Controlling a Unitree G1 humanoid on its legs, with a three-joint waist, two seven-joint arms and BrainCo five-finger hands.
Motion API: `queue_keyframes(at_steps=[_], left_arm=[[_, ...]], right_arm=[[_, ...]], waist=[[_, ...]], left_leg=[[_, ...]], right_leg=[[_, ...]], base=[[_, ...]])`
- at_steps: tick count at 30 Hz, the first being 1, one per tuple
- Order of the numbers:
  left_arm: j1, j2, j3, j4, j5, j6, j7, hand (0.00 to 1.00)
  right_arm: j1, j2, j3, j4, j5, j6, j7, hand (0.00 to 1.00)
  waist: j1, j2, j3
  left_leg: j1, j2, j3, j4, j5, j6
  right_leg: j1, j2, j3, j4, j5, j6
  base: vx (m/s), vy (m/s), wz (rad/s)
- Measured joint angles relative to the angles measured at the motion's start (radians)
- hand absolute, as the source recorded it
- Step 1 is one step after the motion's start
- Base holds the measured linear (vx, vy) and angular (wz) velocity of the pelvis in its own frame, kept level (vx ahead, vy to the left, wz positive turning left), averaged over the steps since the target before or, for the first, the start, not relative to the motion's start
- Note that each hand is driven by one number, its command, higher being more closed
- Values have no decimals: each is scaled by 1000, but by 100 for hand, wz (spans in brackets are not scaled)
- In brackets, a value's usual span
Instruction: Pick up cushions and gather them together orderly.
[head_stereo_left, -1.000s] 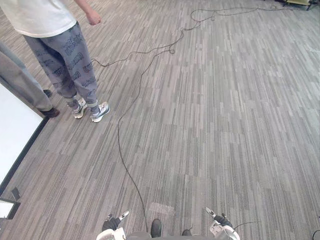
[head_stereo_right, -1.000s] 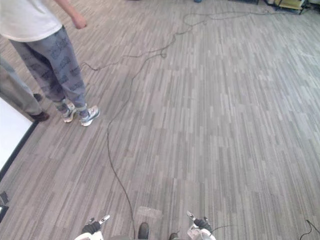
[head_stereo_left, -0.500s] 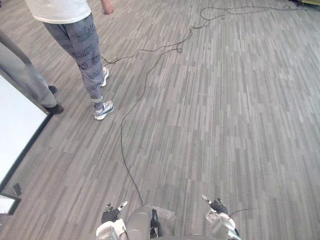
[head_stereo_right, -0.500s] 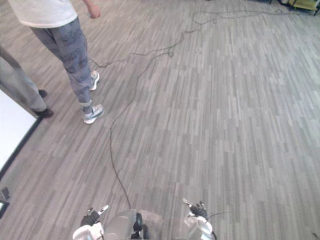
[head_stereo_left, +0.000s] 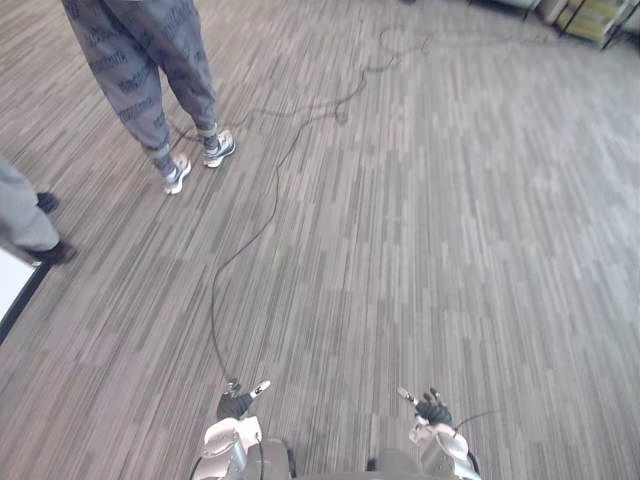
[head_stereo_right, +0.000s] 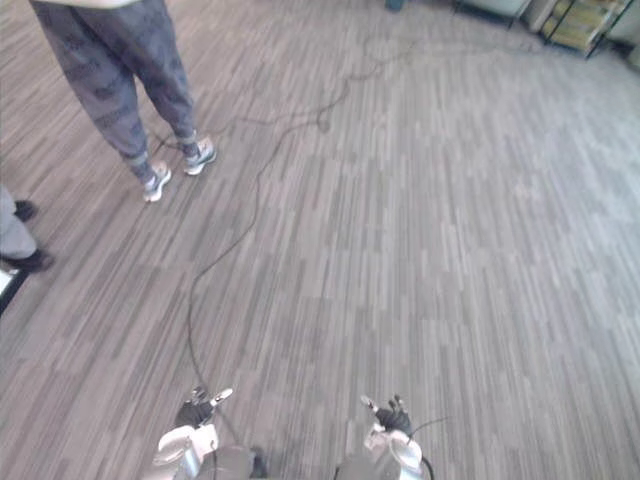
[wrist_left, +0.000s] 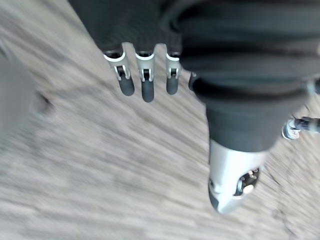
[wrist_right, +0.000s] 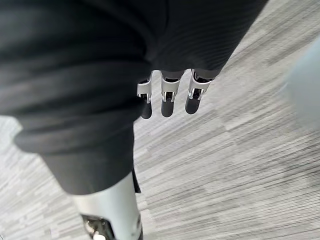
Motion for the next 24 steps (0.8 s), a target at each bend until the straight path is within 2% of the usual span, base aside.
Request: queue_keyframes(at_steps=[1,2,3,5,6,7,8,9,10,11,12,13,14,15,16,17,19,20,21,22,23,24], left_arm=[[-9,-3,7,11,0,-1,0,0],[-27,-8,18,34,1,1,0,0],[-41,-17,39,55,5,3,-1,0],[-41,-22,58,58,23,1,-3,0],[-32,-20,60,65,28,2,-4,0],[-30,-31,76,80,31,3,-5,0],[-28,-41,87,83,32,4,-7,0],[-28,-50,88,83,39,3,-10,0],[-29,-53,97,84,40,5,-12,0],[-26,-51,104,83,40,8,-12,0],[-14,-46,112,82,41,10,-12,0],[-13,-47,125,74,41,10,-16,0],[-7,-47,124,57,42,9,-24,0],[-2,-49,119,47,41,9,-28,0],[9,-55,103,22,40,10,-32,0],[11,-56,95,-9,40,5,-37,0],[19,-59,98,-29,42,-2,-38,0],[22,-60,98,-34,44,-4,-38,0],[24,-60,98,-37,43,-4,-38,0],[31,-56,97,-40,47,-5,-39,0],[40,-52,97,-44,50,-6,-39,0],[41,-45,97,-45,61,-8,-40,0]], right_arm=[[2,2,-2,-6,0,-2,1,0],[-4,1,-25,-10,0,-7,1,0],[-6,-3,-50,-11,1,-8,4,0],[-4,-2,-61,-8,1,-12,6,0],[-3,-2,-63,0,0,-12,6,0],[-11,-17,-75,0,-4,-10,10,0],[-20,-28,-81,0,-10,-10,13,0],[-27,-35,-89,-1,-18,-10,19,0],[-36,-33,-87,-4,-33,-10,24,0],[-37,-31,-72,-4,-33,-11,27,0],[-41,-31,-56,-3,-33,-11,28,0],[-44,-20,-44,8,-32,-7,28,0],[-43,0,-36,9,-31,-5,27,0],[-43,5,-31,11,-29,-4,26,0],[-39,5,-16,11,-29,-3,28,0],[-45,6,-15,4,-29,-3,27,0],[-57,6,-10,-1,-29,-5,26,0],[-64,6,-10,0,-30,-5,25,0],[-62,6,-9,2,-31,-5,26,0],[-53,5,0,8,-31,0,26,0],[-48,4,12,7,-32,1,26,0],[-48,2,25,6,-32,3,27,0]], waist=[[-13,2,1],[-22,5,4],[-22,14,3],[-37,15,3],[-46,10,1],[-58,48,-2],[-56,75,-6],[-54,103,-9],[-54,122,-3],[-53,129,0],[-47,133,3],[-44,130,13],[-31,112,27],[-22,101,30],[-5,88,29],[10,82,32],[16,79,35],[17,83,34],[18,83,33],[28,73,28],[34,63,14],[33,54,2]], left_leg=[[32,3,-13,-19,-24,5],[81,4,-27,-43,-53,1],[122,16,-33,-68,-60,-19],[206,7,-80,-134,-53,-46],[239,1,-125,-129,-51,-64],[272,33,-188,-108,-45,-89],[268,53,-212,-88,-24,-124],[246,73,-259,-16,33,-164],[189,82,-300,157,127,-213],[133,83,-317,295,220,-274],[75,89,-321,425,256,-332],[-33,111,-284,631,197,-312],[-124,122,-225,722,119,-261],[-164,123,-187,722,90,-235],[-241,124,-126,671,47,-193],[-309,123,-84,549,21,-170],[-403,99,-99,370,29,-168],[-445,76,-146,236,75,-180],[-448,68,-163,192,117,-191],[-441,50,-180,146,223,-214],[-435,33,-173,165,256,-200],[-440,27,-138,221,181,-179]], right_leg=[[-49,12,-44,-62,-28,-1],[-106,31,-92,-197,-37,-9],[-131,67,-119,-419,-3,-15],[-128,98,-133,-712,70,-12],[-127,103,-112,-773,126,-59],[-116,118,-110,-704,205,-149],[-120,120,-129,-658,160,-150],[-118,124,-153,-591,89,-169],[-68,147,-164,-580,27,-178],[-26,166,-159,-601,5,-178],[16,181,-152,-628,-6,-180],[116,206,-143,-692,-22,-187],[225,217,-124,-761,-34,-194],[270,217,-108,-792,-37,-194],[341,214,-84,-849,-37,-193],[405,208,-60,-881,-42,-182],[470,192,-15,-906,-79,-149],[510,174,23,-907,-123,-126],[527,165,37,-907,-140,-116],[553,137,88,-904,-183,-102],[558,118,126,-902,-202,-97],[555,94,175,-890,-203,-90]], base=[[353,-36,28],[505,-64,34],[549,-77,33],[648,-141,64],[912,-240,87],[801,-216,60],[788,-225,56],[933,-250,32],[930,-248,22],[780,-185,-6],[580,-98,-15],[713,-87,-13],[692,-67,-13],[637,-48,-29],[570,-29,-56],[566,-10,-65],[645,109,-70],[696,214,-69],[670,301,-90],[455,253,-85],[609,330,-104],[641,352,-104]])
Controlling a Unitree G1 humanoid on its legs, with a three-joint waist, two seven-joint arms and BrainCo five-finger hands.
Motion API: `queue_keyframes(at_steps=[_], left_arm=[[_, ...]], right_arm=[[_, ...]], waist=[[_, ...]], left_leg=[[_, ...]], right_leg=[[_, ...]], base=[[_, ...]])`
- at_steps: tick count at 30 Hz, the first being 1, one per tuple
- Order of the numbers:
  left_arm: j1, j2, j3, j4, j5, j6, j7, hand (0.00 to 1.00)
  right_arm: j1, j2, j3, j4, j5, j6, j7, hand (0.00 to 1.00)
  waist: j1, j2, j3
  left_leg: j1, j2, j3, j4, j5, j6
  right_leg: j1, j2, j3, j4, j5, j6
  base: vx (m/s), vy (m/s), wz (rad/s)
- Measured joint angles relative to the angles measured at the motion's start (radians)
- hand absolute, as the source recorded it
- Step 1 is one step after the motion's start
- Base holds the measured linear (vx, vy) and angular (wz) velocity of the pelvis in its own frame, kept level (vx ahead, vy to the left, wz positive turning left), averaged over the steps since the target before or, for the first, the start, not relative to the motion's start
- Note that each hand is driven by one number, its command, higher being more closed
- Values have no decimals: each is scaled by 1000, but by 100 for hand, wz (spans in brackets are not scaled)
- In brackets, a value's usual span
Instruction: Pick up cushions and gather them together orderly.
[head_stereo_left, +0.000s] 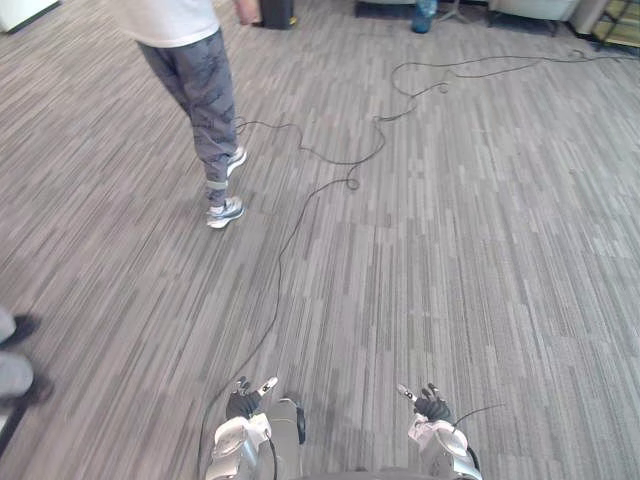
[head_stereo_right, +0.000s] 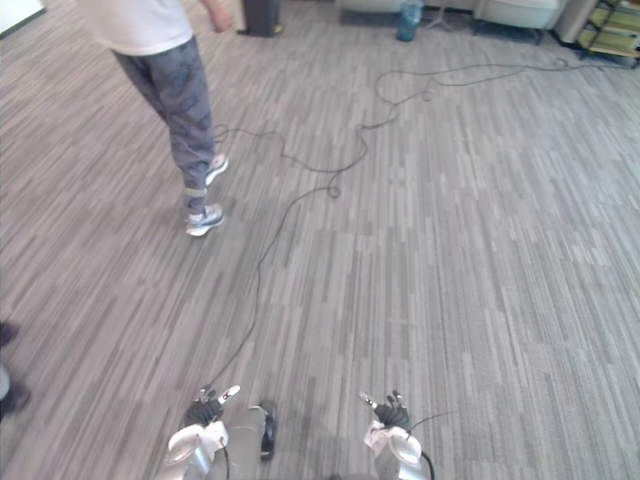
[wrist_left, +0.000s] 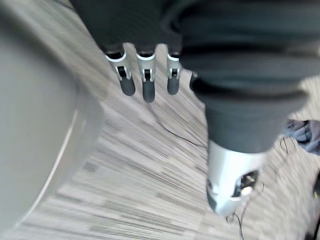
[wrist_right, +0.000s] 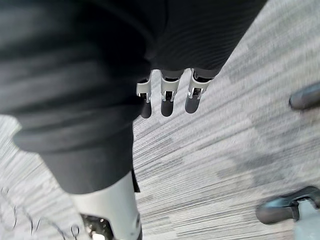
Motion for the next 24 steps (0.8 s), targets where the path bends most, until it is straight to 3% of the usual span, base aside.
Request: queue_keyframes(at_steps=[1,3,5,6,7,8,9,10,12,13,15,16,17,18,19,20,21,22,24], left_arm=[[0,0,2,-2,1,-5,0,0],[-2,13,-1,-4,4,-5,2,0],[-6,20,-2,22,6,-1,5,0],[-13,21,-7,38,6,5,6,0],[-20,21,-32,67,5,8,9,0],[-20,21,-44,70,6,7,12,0],[-30,19,-53,73,6,7,11,0],[-48,26,-54,94,5,9,11,0],[-62,31,-54,121,6,14,11,0],[-62,27,-53,133,9,25,11,0],[-62,26,-59,130,13,27,10,0],[-58,27,-63,129,21,27,8,0],[-48,20,-59,131,30,28,-1,0],[-44,0,-35,136,40,32,-8,0],[-45,0,-21,136,42,32,-10,0],[-46,0,-10,135,47,32,-10,0],[-30,-1,7,135,47,32,-10,0],[-26,-1,23,131,47,32,-10,0],[-13,3,40,105,46,31,-9,0]], right_arm=[[5,0,10,0,-3,3,2,0],[6,-2,35,-5,-8,9,9,0],[3,-7,65,-15,-10,8,21,0],[8,-10,65,-23,-12,6,24,0],[30,-8,65,-39,-21,6,23,0],[40,-3,65,-44,-28,5,23,0],[46,-3,62,-61,-45,1,23,0],[44,-2,63,-67,-46,2,23,0],[50,-2,53,-62,-46,4,25,0],[49,-8,37,-64,-47,3,26,0],[46,-5,31,-65,-47,3,29,0],[52,-6,30,-63,-48,3,32,0],[63,-4,23,-68,-48,3,37,0],[46,-13,-3,-75,-49,4,38,0],[41,-13,-11,-79,-48,3,38,0],[40,-6,-13,-82,-51,2,40,0],[32,0,2,-79,-49,4,42,0],[25,0,17,-65,-48,5,41,0],[12,0,48,-14,-47,12,41,0]], waist=[[3,-8,-5],[7,-36,-8],[11,-36,11],[5,-24,32],[-18,-15,33],[-30,-15,32],[-44,-6,33],[-51,-24,34],[-53,-46,38],[-59,-40,40],[-70,-37,39],[-71,-40,38],[-77,-37,35],[-80,9,24],[-82,27,19],[-82,42,26],[-79,67,27],[-77,75,32],[-47,57,43]], left_leg=[[4,9,41,48,-43,31],[69,9,119,71,-85,70],[211,9,168,16,-114,97],[302,9,186,-26,-129,100],[393,11,212,-74,-135,103],[423,12,231,-98,-139,104],[476,16,254,-160,-167,89],[541,16,281,-211,-209,48],[610,10,310,-233,-226,18],[665,9,328,-265,-230,9],[708,1,320,-285,-237,-11],[726,-14,302,-283,-241,-18],[758,-30,263,-270,-243,-23],[761,2,233,-214,-231,-45],[734,18,210,-130,-193,-90],[689,29,176,21,-104,-84],[594,59,118,252,33,-94],[522,80,97,414,28,-93],[385,96,91,588,-48,-45]], right_leg=[[-14,-18,60,32,22,38],[-54,-48,124,167,42,73],[-210,-48,142,554,164,162],[-283,-37,123,740,164,173],[-378,-34,41,859,139,147],[-414,-38,-3,864,131,133],[-489,-44,-112,840,119,111],[-552,-59,-237,779,115,105],[-580,-73,-376,647,126,84],[-584,-54,-471,519,147,38],[-589,-10,-536,343,199,-17],[-579,15,-552,249,242,-65],[-568,32,-539,207,327,-217],[-561,56,-549,257,270,-261],[-558,71,-535,280,236,-252],[-525,99,-511,283,204,-232],[-466,146,-462,247,190,-226],[-411,181,-423,218,180,-227],[-280,215,-324,150,168,-229]], base=[[627,353,-96],[559,317,-109],[490,261,-143],[484,229,-119],[395,180,-74],[449,200,-57],[399,183,-51],[501,203,-51],[511,94,-44],[563,68,-37],[560,39,-17],[664,-18,-11],[697,-29,-33],[707,-29,-40],[723,-38,-56],[819,-50,-76],[802,-45,-99],[760,-7,-116],[560,20,-128]])
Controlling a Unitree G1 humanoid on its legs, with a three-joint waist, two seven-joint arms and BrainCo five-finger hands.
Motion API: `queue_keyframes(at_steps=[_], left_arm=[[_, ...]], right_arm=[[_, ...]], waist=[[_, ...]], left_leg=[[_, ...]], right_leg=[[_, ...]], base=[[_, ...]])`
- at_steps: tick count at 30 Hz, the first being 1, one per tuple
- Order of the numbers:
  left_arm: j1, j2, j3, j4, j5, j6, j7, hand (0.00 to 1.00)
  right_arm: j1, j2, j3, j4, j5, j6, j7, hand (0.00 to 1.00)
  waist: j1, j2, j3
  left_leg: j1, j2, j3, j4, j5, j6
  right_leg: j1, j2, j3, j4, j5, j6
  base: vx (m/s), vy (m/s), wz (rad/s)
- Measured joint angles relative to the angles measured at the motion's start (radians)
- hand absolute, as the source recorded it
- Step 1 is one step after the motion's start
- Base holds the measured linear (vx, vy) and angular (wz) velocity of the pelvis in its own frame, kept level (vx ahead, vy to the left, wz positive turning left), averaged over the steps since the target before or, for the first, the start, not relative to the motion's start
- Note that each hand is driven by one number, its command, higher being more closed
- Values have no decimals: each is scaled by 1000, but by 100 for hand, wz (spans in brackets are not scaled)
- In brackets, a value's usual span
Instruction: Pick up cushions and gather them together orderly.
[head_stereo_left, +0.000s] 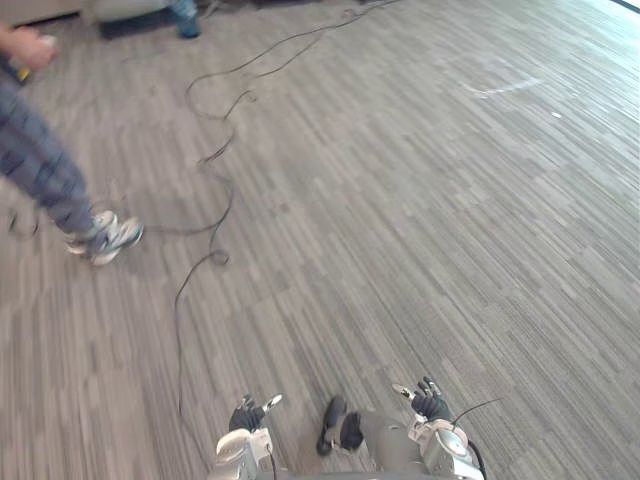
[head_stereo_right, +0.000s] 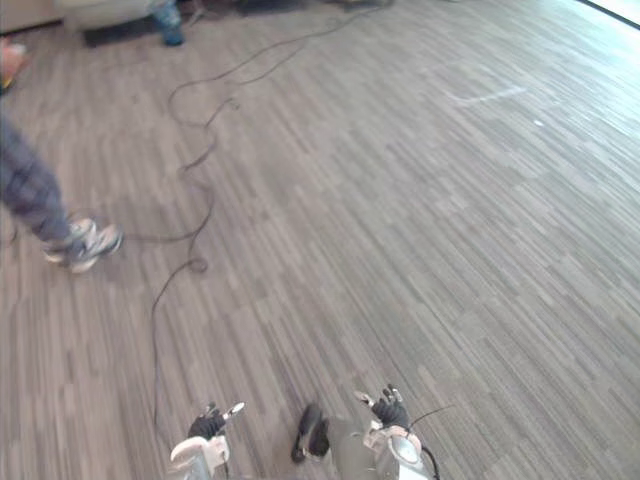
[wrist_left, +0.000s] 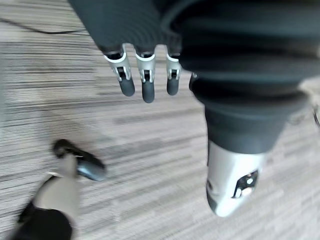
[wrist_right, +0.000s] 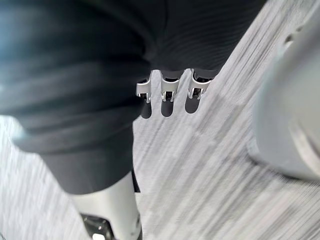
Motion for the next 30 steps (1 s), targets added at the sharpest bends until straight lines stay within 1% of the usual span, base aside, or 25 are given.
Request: queue_keyframes(at_steps=[1,2,3,4,5,6,7,8,9,10,12,13,14,15,16,17,18,20,22,25,26,27,28,29,30], left_arm=[[6,5,-4,-31,0,-6,0,0],[12,2,-3,-50,-2,-6,0,0],[28,-6,1,-72,-8,-9,2,0],[32,-10,7,-79,-8,-12,2,0],[37,-18,21,-85,-8,-23,3,0],[37,-18,22,-85,-8,-26,4,0],[41,-16,22,-85,-8,-26,4,0],[46,-10,24,-85,-7,-27,5,0],[52,-2,24,-84,-6,-27,5,0],[51,12,16,-84,-6,-26,5,0],[49,18,16,-84,-7,-26,6,0],[51,22,14,-75,-7,-24,6,0],[52,23,13,-66,-8,-23,6,0],[52,23,2,-54,-8,-20,7,0],[44,23,-17,-43,-8,-19,7,0],[39,19,-41,-41,-8,-17,7,0],[36,21,-48,-40,-8,-18,6,0],[14,25,-43,-24,-7,-15,6,0],[6,23,-48,-4,-7,-12,3,0],[3,16,-63,12,1,-4,-3,0],[14,18,-63,14,3,-4,-3,0],[10,18,-61,14,3,-4,-3,0],[20,10,-53,14,3,-5,-3,0],[22,9,-46,11,2,-5,-2,0],[23,6,-30,9,1,-4,0,0]], right_arm=[[-8,0,0,20,0,3,-1,0],[-6,0,-4,26,2,3,-2,0],[-17,1,-15,24,2,3,-3,0],[-18,1,-18,24,2,3,-4,0],[-18,1,-22,25,2,3,-4,0],[-18,1,-24,26,2,3,-4,0],[-15,1,-27,29,2,3,-6,0],[-7,1,-24,36,2,4,-8,0],[-4,0,-21,50,2,4,-9,0],[2,0,-16,53,2,8,-8,0],[2,-2,1,45,1,9,-6,0],[3,-2,13,46,0,11,-3,0],[4,-5,21,44,-1,11,-1,0],[9,-11,30,41,-1,9,3,0],[25,-12,37,31,-1,9,5,0],[44,-13,40,1,-3,10,8,0],[45,-13,41,-12,-6,9,8,0],[44,-13,36,-23,-31,9,14,0],[44,-12,6,-29,-38,0,16,0],[34,-12,-35,-27,-38,-5,17,0],[35,-12,-34,-27,-38,-6,17,0],[38,-11,-34,-24,-38,-2,16,0],[30,-19,-32,-22,-38,-1,17,0],[22,-20,-29,-21,-38,-1,17,0],[12,-20,-18,-21,-37,0,16,0]], waist=[[14,-14,0],[18,-21,-1],[29,-20,0],[30,-16,-2],[31,-8,-6],[34,-8,-7],[38,-12,-6],[40,-29,-18],[44,-35,-43],[45,-60,-58],[65,-76,-61],[72,-76,-57],[72,-70,-52],[69,-60,-46],[60,-50,-41],[58,-35,-45],[58,-39,-42],[44,-61,-29],[13,-65,-29],[-5,-66,-28],[-8,-68,-29],[-11,-62,-34],[-6,-37,-44],[-3,-24,-43],[-1,0,-33]], left_leg=[[-83,-5,-8,-14,-41,30],[-133,-5,-10,-67,-61,32],[-210,-3,-33,-211,-92,50],[-240,-6,-51,-279,-93,49],[-287,-20,-99,-450,-79,35],[-290,-30,-115,-536,-59,19],[-292,-49,-145,-658,0,5],[-283,-74,-161,-694,93,13],[-277,-91,-156,-692,120,23],[-268,-95,-103,-688,93,44],[-232,-88,-27,-669,60,85],[-160,-87,11,-690,46,109],[-109,-87,23,-708,37,124],[-43,-88,34,-735,19,135],[19,-88,43,-760,-5,142],[80,-86,43,-813,-54,136],[111,-87,54,-835,-76,114],[175,-90,71,-847,-108,116],[241,-82,63,-907,-118,118],[333,-82,24,-984,-132,111],[356,-83,-8,-978,-132,111],[360,-69,-46,-939,-131,109],[331,-42,-80,-833,-126,101],[265,-24,-107,-687,-109,74],[159,-7,-156,-446,-29,-3]], right_leg=[[68,1,61,-52,1,4],[107,-1,99,-80,3,35],[173,-3,178,-120,-8,64],[193,-4,207,-131,-14,74],[231,-13,266,-150,-36,99],[250,-23,287,-165,-50,109],[276,-40,320,-165,-79,121],[303,-67,360,-163,-109,144],[312,-89,386,-161,-120,163],[302,-119,412,-146,-119,197],[259,-145,444,-37,-89,257],[206,-149,438,134,-51,325],[151,-155,424,271,-18,379],[82,-170,382,454,-5,408],[21,-190,314,576,-19,384],[-58,-217,225,645,-45,350],[-101,-237,171,650,-55,334],[-176,-278,40,584,-87,303],[-216,-278,-43,427,-89,291],[-252,-247,-13,89,38,283],[-246,-243,11,75,103,246],[-237,-233,17,105,139,192],[-224,-215,4,137,93,185],[-211,-201,1,144,62,179],[-178,-175,4,133,30,169]], base=[[471,41,-131],[635,117,-151],[507,139,-128],[611,235,-153],[513,289,-107],[493,308,-115],[507,340,-88],[581,351,-83],[626,353,-76],[668,332,-88],[661,347,-107],[499,294,-106],[410,240,-116],[340,193,-88],[390,196,-81],[311,138,-64],[317,104,-55],[341,46,-27],[417,-13,19],[464,-93,45],[729,-222,68],[638,-213,53],[653,-236,28],[632,-241,-1],[630,-237,-27]])
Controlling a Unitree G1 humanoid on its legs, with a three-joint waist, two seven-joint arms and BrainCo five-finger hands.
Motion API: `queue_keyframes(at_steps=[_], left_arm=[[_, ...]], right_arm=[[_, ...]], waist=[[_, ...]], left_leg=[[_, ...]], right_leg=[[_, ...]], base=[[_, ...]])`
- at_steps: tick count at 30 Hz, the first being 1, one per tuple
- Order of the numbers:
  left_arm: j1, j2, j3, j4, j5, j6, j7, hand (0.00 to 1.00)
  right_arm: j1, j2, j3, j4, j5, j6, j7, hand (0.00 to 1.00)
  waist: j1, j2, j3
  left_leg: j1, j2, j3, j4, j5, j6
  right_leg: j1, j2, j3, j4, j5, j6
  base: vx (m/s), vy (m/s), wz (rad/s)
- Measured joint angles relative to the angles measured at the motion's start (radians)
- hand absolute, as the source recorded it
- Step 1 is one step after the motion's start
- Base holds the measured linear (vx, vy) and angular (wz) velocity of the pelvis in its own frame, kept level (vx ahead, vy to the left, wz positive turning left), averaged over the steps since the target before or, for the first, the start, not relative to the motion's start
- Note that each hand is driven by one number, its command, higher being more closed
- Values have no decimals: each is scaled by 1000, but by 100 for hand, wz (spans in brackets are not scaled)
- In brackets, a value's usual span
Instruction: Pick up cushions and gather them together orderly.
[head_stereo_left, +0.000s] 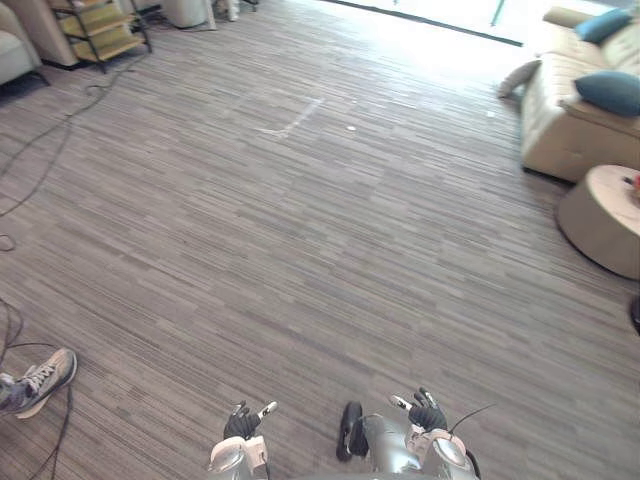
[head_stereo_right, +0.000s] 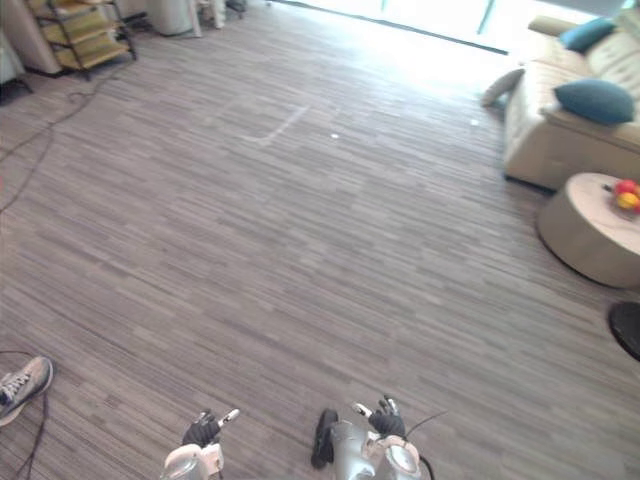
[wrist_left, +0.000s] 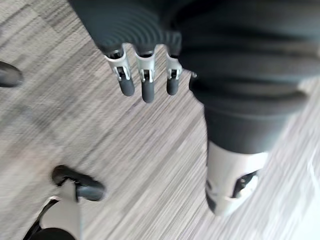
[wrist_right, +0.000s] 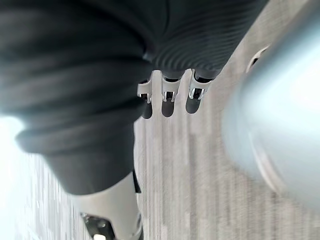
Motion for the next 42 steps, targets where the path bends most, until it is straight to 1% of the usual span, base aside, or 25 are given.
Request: queue_keyframes(at_steps=[1,2,4,7,8,10,11,12,13,16,17,18,19,22,25,28,29,30,32,33,34,35,38,40,42], left_arm=[[5,-4,27,0,-1,1,2,0],[10,-12,40,-3,-11,1,3,0],[28,-9,55,-42,-40,-1,7,0],[46,-8,61,-107,-48,-4,13,0],[51,-14,68,-116,-49,-9,15,0],[56,-24,73,-120,-50,-21,21,0],[61,-24,78,-125,-51,-22,21,0],[68,-17,80,-125,-49,-22,21,0],[68,-6,81,-123,-49,-22,21,0],[63,10,74,-113,-49,-19,22,0],[63,19,48,-111,-48,-15,21,0],[64,17,33,-110,-48,-14,22,0],[59,26,18,-100,-48,-13,21,0],[53,22,8,-92,-48,0,21,0],[26,24,5,-52,-47,3,21,0],[9,5,3,-23,-38,6,20,0],[12,-4,5,-21,-31,6,18,0],[15,-13,6,-8,-27,7,15,0],[19,-24,-6,4,-17,10,4,0],[8,-27,-14,5,-13,12,0,0],[11,-27,-11,4,-8,12,1,0],[19,-22,11,-5,-8,10,1,0],[33,-17,23,-59,-9,4,3,0],[48,-10,19,-102,-11,-1,4,0],[52,-15,24,-116,-13,-1,7,0]], right_arm=[[-6,0,20,2,1,1,-1,0],[-22,7,26,19,1,3,-3,0],[-37,20,43,53,12,15,-11,0],[-52,21,43,55,39,13,-20,0],[-57,21,40,50,40,12,-20,0],[-58,21,39,46,39,13,-20,0],[-54,20,48,50,39,13,-21,0],[-45,19,60,51,38,14,-20,0],[-37,19,66,55,38,14,-19,0],[-20,19,65,52,37,15,-17,0],[-15,18,67,48,36,15,-17,0],[-5,8,62,38,36,13,-17,0],[7,9,70,36,35,12,-12,0],[54,7,63,-14,36,11,-6,0],[63,11,2,-52,36,7,-4,0],[62,7,-55,-48,38,-2,-5,0],[66,7,-56,-47,38,-2,-5,0],[64,-2,-56,-45,36,2,-5,0],[34,-17,-56,-36,37,3,-7,0],[31,-18,-55,-36,37,6,-6,0],[33,-16,-39,-37,38,11,-5,0],[27,-14,-20,-35,40,12,-7,0],[2,21,2,11,41,18,-16,0],[-7,20,34,10,42,19,-16,0],[-21,19,24,7,43,19,-21,0]], waist=[[10,25,7],[23,43,24],[34,23,49],[71,-21,38],[70,-16,38],[79,-16,35],[86,-29,25],[91,-43,-3],[91,-59,-16],[97,-88,-23],[94,-90,-19],[90,-77,-11],[82,-75,-4],[54,-64,-7],[18,-68,-6],[-9,-62,-8],[-10,-60,-10],[-20,-36,-26],[-14,3,-34],[-14,15,-30],[-12,29,-28],[-6,39,-22],[39,30,-5],[54,3,-9],[62,12,-8]], left_leg=[[-107,18,-36,212,87,-51],[-180,40,-21,375,72,-39],[-291,32,10,459,24,-12],[-442,13,141,130,-26,30],[-464,3,144,36,-21,33],[-499,-27,132,-221,62,33],[-497,-45,130,-259,152,32],[-493,-71,147,-262,216,67],[-494,-84,166,-246,184,92],[-425,-109,217,-198,96,167],[-363,-121,227,-216,70,182],[-293,-120,220,-252,24,166],[-234,-128,216,-265,1,165],[-65,-135,191,-363,-53,167],[52,-130,118,-425,-115,160],[186,-112,57,-500,-159,156],[232,-110,29,-519,-164,159],[243,-85,-7,-499,-160,152],[187,-58,-65,-335,-83,73],[131,-71,-92,-195,6,34],[36,-80,-112,21,197,-61],[-67,-62,-88,236,215,-97],[-282,-10,48,440,58,8],[-387,0,119,330,5,40],[-484,12,160,65,1,52]], right_leg=[[43,34,11,-32,-16,-14],[109,74,36,-72,-28,-29],[255,92,77,-159,-48,-35],[418,80,165,-306,-49,-7],[447,76,182,-329,-56,4],[518,55,234,-373,-93,34],[546,29,258,-385,-118,49],[560,0,284,-390,-133,68],[560,-23,296,-380,-132,67],[488,-70,329,-123,-94,124],[398,-77,337,101,-26,181],[319,-76,335,301,68,205],[248,-84,321,472,74,218],[69,-108,180,584,-11,170],[-64,-98,51,363,-49,150],[-86,-58,25,-64,57,140],[-100,-45,38,-106,127,98],[-99,-23,49,-70,183,19],[-90,-24,11,24,100,5],[-67,-23,-1,37,89,-2],[17,-9,5,-22,65,1],[112,13,25,-97,34,5],[341,44,88,-247,13,1],[419,24,124,-318,-23,25],[496,11,152,-367,-54,68]], base=[[631,-167,-60],[650,-75,-78],[683,-60,-61],[621,-15,-72],[584,82,-77],[538,194,-74],[746,324,-76],[648,276,-54],[679,264,-45],[650,273,-32],[550,257,-27],[594,263,-18],[471,183,3],[510,98,22],[500,2,58],[740,-124,83],[978,-192,74],[840,-160,52],[729,-160,25],[754,-213,9],[747,-172,-4],[892,-141,-12],[659,-14,-50],[576,33,-55],[689,153,-54]])
